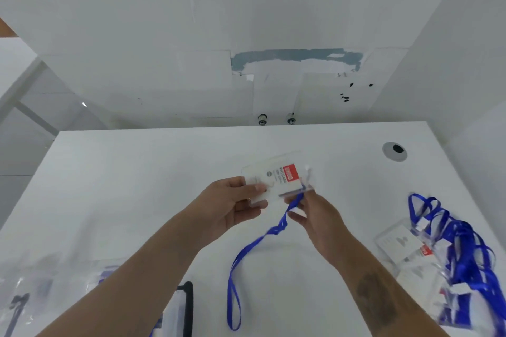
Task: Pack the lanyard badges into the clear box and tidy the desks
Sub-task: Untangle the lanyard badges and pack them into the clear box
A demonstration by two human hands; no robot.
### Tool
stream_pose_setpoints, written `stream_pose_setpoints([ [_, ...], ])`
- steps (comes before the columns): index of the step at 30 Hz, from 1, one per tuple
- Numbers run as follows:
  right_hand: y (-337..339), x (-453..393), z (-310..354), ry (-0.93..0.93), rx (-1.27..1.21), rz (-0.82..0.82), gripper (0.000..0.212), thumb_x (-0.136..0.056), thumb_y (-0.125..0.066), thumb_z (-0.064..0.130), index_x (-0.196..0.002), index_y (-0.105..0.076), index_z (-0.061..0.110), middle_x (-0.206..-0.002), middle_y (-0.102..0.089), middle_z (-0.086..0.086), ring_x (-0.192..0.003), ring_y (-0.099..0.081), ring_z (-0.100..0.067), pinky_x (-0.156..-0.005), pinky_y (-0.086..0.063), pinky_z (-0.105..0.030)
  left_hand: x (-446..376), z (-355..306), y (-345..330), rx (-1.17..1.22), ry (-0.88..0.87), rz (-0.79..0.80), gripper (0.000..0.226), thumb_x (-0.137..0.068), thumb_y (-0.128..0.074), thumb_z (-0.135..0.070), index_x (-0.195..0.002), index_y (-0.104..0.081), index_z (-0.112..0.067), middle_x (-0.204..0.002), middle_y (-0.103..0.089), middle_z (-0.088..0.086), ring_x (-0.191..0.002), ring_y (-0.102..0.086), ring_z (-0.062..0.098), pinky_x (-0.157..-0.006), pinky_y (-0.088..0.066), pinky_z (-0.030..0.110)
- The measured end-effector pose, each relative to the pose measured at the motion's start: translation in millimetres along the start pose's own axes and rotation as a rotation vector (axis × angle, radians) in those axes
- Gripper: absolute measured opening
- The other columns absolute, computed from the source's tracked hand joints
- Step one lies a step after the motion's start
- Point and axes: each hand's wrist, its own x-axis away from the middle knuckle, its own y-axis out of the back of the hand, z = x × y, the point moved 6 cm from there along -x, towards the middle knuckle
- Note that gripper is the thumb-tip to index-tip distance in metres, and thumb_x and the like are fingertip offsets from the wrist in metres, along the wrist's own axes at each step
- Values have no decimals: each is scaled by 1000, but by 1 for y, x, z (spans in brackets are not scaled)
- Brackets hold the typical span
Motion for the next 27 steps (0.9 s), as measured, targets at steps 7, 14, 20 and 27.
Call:
stream_pose_setpoints([
  [7, -36, 62, -10, 89, 683, 249, 29, -102, -41, 33, -96, -67, 22, -67, -67, 6, -63, -59, -8, -73, -50, -25, 10, -7, 4, -183, -188, -314, 14, -87, -72, -13, -100, -72, -11, -93, -76, 4, -80, -75, 18, -69, -60, 27],
  [14, -34, 84, 69, 518, 1317, 200, 14, -91, -57, 39, -85, -68, 32, -74, -63, 15, -67, -53, -2, -64, -41, -22, 32, 3, 9, -734, -195, -255, 5, -85, -72, -15, -89, -75, -15, -81, -77, 4, -68, -70, 12, -67, -58, 28],
  [20, -28, 68, 85, 402, 874, 338, 6, -84, -73, 28, -80, -76, 25, -80, -74, 14, -70, -64, 2, -63, -48, -13, 65, 18, 4, -631, -43, 127, 20, -87, -72, -19, -107, -73, -13, -99, -76, 4, -81, -71, 14, -74, -57, 26],
  [27, -32, 70, 21, 250, 490, 170, 33, -83, -63, 5, -53, -67, 16, -48, -59, 9, -45, -50, -4, -58, -42, -27, 82, 22, 18, 55, -43, 33, 30, -70, -75, -15, -99, -73, -6, -96, -74, 14, -72, -70, 19, -65, -60, 25],
])
